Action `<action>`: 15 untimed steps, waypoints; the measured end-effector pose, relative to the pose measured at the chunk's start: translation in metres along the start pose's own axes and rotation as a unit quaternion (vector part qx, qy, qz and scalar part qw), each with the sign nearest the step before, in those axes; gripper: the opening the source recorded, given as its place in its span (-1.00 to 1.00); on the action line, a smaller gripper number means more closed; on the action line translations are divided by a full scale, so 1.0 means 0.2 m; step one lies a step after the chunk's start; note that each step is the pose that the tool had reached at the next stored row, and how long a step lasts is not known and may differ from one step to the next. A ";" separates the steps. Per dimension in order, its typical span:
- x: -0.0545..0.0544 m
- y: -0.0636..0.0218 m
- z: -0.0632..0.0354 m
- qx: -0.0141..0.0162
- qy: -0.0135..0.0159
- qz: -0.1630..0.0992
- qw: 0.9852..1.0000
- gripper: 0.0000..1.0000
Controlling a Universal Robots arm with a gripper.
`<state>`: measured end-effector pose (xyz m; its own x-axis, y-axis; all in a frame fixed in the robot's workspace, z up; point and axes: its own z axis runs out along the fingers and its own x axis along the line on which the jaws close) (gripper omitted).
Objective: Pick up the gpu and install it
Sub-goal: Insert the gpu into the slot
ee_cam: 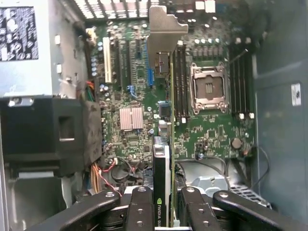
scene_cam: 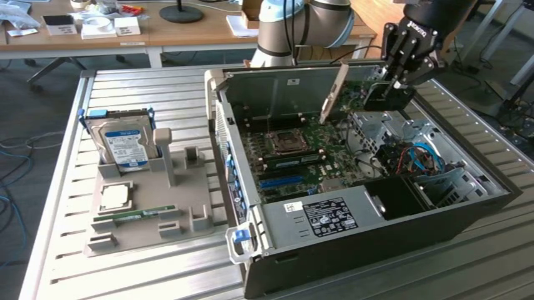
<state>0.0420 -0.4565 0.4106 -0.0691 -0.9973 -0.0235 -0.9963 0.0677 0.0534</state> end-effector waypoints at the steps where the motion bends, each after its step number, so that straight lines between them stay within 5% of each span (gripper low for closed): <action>1: 0.00 0.000 0.000 0.000 0.000 -0.009 1.000 -0.47; 7: 0.00 0.000 0.000 -0.001 0.003 -0.058 0.998 -0.47; 12: 0.00 0.000 0.001 -0.001 0.003 -0.061 0.998 -0.47; 13: 0.00 0.000 0.001 -0.001 0.003 -0.061 0.998 -0.47; 15: 0.00 0.004 0.003 0.007 0.002 -0.061 0.998 -0.47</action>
<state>0.0412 -0.4563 0.4101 0.0533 -0.9982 -0.0258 -0.9978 -0.0542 0.0371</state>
